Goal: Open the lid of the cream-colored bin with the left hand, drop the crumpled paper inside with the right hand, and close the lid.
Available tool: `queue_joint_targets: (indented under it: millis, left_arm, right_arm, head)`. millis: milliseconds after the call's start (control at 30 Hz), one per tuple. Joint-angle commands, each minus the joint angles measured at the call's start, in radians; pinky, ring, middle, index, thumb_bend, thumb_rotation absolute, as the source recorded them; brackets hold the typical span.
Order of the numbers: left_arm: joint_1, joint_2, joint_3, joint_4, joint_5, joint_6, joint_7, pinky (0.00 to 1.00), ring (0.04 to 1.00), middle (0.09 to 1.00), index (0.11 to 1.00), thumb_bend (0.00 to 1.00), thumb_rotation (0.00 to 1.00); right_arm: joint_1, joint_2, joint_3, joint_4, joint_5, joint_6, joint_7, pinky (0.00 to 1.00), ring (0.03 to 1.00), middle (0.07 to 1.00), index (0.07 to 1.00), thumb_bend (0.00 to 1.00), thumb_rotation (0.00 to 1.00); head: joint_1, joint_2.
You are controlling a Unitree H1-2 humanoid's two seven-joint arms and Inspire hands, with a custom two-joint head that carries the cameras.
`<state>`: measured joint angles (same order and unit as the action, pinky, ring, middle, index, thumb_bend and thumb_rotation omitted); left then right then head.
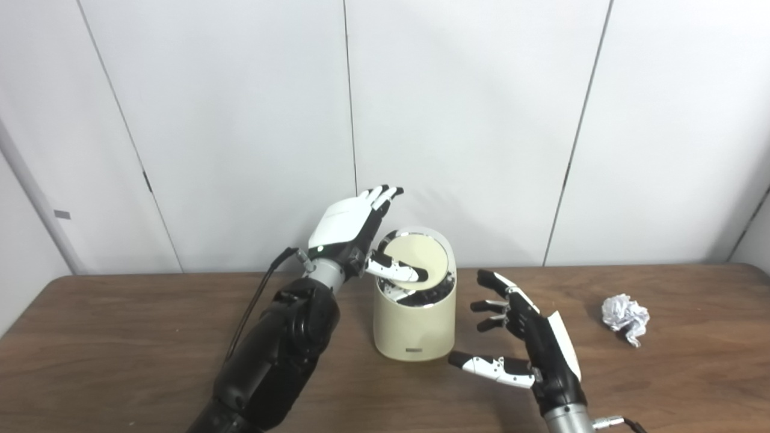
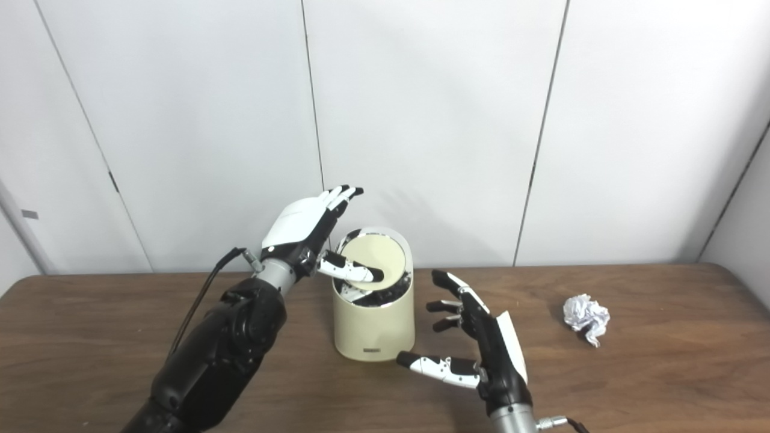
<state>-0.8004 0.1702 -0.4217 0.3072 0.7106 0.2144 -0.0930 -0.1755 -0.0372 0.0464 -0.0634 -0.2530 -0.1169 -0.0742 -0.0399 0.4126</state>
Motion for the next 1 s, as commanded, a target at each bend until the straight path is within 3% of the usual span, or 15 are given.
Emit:
queue_joint_targets:
  millis: [0,400,567,667,833,967]
  left_arm:
    - [-0.016,-0.002,-0.025,0.006,0.025,-0.009,-0.02,0.9,1.0,1.0,1.0,1.0,0.07]
    - [-0.014,0.012,-0.04,0.0,0.026,0.001,-0.04,0.93,1.0,1.0,1.0,1.0,0.07]
    - [-0.015,0.011,-0.034,0.005,0.029,-0.007,-0.017,0.91,1.0,1.0,1.0,1.0,0.1]
    - [-0.007,-0.006,-0.004,0.005,0.016,-0.011,0.041,0.88,1.0,1.0,1.0,0.99,0.13]
    - [0.009,-0.049,0.085,0.018,-0.043,-0.064,0.168,0.82,1.0,1.0,1.0,0.89,0.17]
    - [0.007,-0.062,0.124,0.031,-0.064,-0.105,0.22,0.8,1.0,1.0,1.0,0.84,0.19]
  right_arm:
    - [-0.034,0.005,0.0,-0.035,0.0,-0.014,-0.005,0.54,0.694,0.843,0.826,0.71,0.18]
    - [-0.039,0.001,-0.001,-0.022,-0.002,-0.021,-0.006,0.54,0.683,0.841,0.822,0.71,0.18]
    - [-0.04,0.001,-0.001,-0.015,0.006,-0.025,-0.004,0.54,0.682,0.843,0.824,0.71,0.18]
    - [-0.039,0.002,-0.001,-0.017,0.006,-0.023,-0.005,0.54,0.676,0.84,0.82,0.71,0.17]
    - [-0.037,0.001,-0.002,-0.017,0.012,-0.023,-0.003,0.54,0.676,0.839,0.818,0.71,0.17]
    - [-0.036,0.0,-0.002,-0.018,0.014,-0.019,-0.002,0.54,0.687,0.841,0.82,0.7,0.17]
  head:
    - [0.0,0.0]
    - [0.003,-0.001]
    - [0.003,-0.005]
    - [0.004,-0.007]
    - [0.004,-0.008]
    - [0.004,-0.008]
